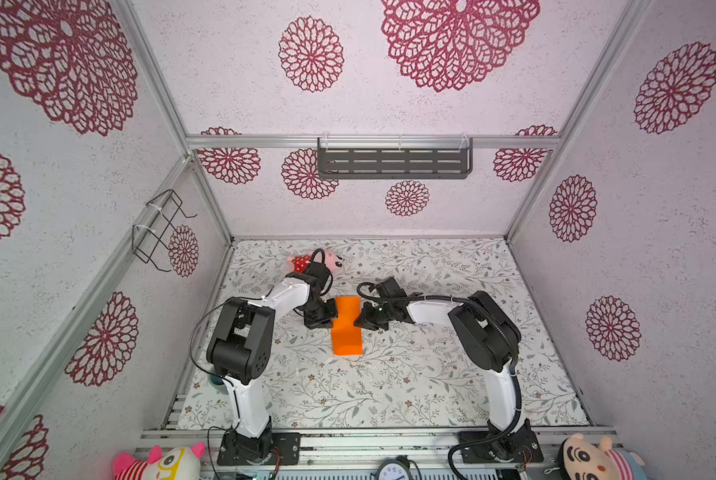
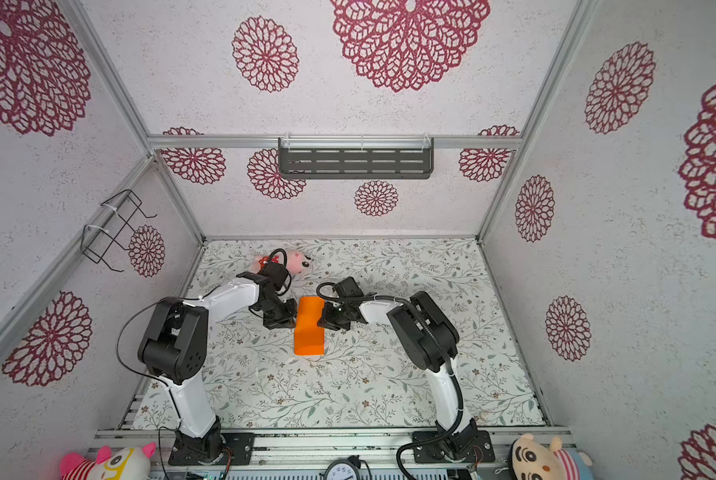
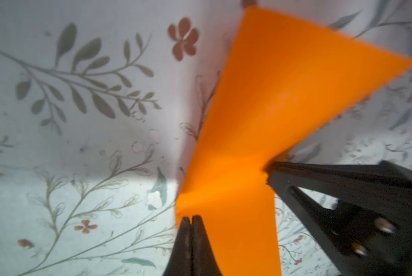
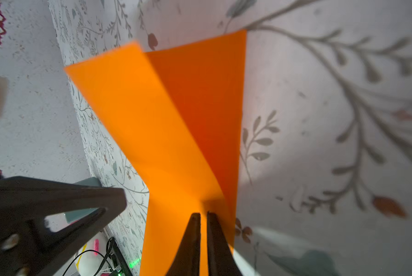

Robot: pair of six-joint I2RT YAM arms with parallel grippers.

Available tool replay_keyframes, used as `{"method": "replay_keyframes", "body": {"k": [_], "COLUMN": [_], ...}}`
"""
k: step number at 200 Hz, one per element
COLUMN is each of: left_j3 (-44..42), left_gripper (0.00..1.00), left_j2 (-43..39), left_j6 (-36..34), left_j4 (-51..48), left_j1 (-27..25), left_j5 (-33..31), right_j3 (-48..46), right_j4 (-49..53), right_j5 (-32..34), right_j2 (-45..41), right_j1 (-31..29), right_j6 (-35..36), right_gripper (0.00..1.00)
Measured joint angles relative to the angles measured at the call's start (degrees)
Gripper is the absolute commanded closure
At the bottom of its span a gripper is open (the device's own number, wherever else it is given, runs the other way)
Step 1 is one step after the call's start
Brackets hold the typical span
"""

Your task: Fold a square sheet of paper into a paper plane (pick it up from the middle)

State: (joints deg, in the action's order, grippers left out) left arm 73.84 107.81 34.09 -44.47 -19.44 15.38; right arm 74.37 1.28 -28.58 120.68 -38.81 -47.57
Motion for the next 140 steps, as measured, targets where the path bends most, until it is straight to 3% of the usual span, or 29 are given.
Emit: {"method": "replay_keyframes", "body": {"k": [43,89,140], "left_j3": [2.10,3.89,2.03], "left_gripper": [0.95,0.96,0.96], "left_j2": [0.92,8.11,8.07], "left_j6": [0.92,-0.59,-3.30], "left_j4": [4.57,4.07,4.28], "left_j1": [0.00,0.11,2.36], "left_j5": [4.07,3.67,4.55], "right_j3": [0.00,0.04,0.04], "right_j4": [0.04,0.13,0.22], "right_j5": [0.04,0.09,0.28], "right_j2": [0.00,0.00,0.00], "right_j1": [0.00,-0.04,-0.04], "right_j6": [0.02,0.13,0.55], "right_gripper": [0.87,0.87,0.87]}}
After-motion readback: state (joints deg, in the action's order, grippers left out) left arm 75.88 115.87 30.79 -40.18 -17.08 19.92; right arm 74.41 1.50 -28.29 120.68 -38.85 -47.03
